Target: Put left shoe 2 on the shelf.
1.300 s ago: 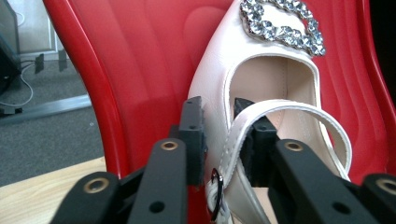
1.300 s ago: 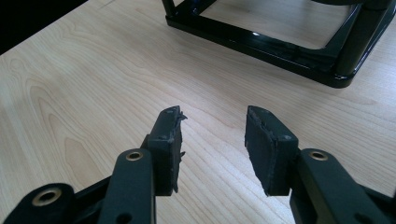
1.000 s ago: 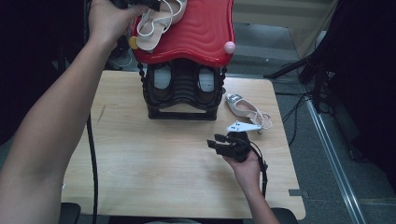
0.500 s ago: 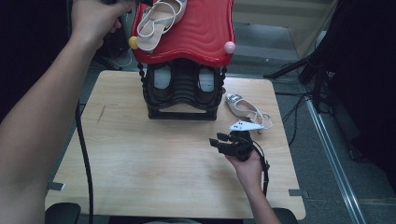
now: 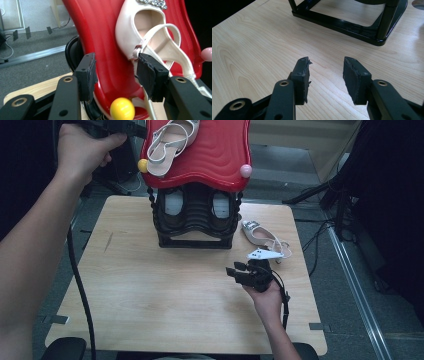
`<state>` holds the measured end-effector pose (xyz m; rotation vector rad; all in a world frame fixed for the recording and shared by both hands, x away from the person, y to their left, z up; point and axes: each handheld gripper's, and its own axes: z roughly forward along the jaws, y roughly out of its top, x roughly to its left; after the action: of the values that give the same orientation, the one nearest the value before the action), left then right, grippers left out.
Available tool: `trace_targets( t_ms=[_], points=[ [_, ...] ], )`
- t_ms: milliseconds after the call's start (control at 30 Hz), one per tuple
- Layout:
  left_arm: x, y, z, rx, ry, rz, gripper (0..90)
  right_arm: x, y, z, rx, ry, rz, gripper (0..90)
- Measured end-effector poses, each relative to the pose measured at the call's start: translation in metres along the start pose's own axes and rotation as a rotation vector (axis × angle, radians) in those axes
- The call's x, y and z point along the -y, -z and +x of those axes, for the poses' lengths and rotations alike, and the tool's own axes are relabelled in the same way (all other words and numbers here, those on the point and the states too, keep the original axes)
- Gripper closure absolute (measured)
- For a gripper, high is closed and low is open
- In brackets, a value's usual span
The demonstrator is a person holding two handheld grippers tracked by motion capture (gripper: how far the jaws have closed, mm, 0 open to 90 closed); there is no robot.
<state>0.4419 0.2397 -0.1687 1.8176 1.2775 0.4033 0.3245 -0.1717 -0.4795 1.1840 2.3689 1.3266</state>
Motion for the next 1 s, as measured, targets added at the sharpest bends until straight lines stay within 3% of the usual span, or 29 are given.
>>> trace_targets(
  t_ms=[400,800,1000],
  points=[
    [0.022,0.0,0.018,-0.005,0.006,0.008,49.7,0.0,0.001,-0.002,0.012,0.001,0.002,57.5],
    [0.052,-0.014,0.039,-0.006,0.038,0.025,50.6,0.0,0.003,-0.004,0.025,0.007,0.003,58.5],
    [0.066,-0.021,0.044,-0.01,0.031,0.04,50.8,0.0,0.003,-0.005,0.026,0.008,0.001,58.8]
  ],
)
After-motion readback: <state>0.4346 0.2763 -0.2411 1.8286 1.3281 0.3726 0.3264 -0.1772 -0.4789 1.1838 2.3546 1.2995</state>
